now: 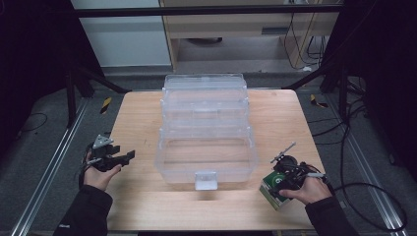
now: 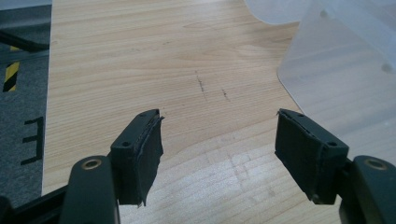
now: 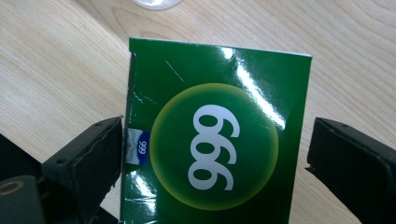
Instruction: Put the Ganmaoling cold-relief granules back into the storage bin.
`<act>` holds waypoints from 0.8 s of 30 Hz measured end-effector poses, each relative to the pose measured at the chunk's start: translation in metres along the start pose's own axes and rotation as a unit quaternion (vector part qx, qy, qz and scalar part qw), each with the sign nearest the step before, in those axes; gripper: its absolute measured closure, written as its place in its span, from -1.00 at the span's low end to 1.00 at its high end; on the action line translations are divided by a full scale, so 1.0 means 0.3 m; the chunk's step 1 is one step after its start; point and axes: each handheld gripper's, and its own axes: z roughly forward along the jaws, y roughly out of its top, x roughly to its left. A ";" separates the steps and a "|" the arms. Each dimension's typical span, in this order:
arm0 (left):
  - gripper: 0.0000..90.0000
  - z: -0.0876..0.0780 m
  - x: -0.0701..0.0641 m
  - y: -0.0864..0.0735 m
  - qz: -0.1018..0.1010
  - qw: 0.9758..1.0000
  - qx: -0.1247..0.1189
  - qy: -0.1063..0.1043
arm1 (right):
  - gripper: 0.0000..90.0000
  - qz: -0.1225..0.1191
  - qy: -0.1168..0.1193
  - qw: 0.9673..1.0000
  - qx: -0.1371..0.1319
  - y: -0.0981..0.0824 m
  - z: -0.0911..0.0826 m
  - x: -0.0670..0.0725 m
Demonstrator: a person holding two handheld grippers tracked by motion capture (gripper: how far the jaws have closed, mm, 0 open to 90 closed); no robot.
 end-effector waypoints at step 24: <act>-0.31 0.005 -0.003 -0.003 0.002 1.000 0.006 -0.002 | -0.64 0.006 0.008 1.000 0.030 0.010 0.015 0.004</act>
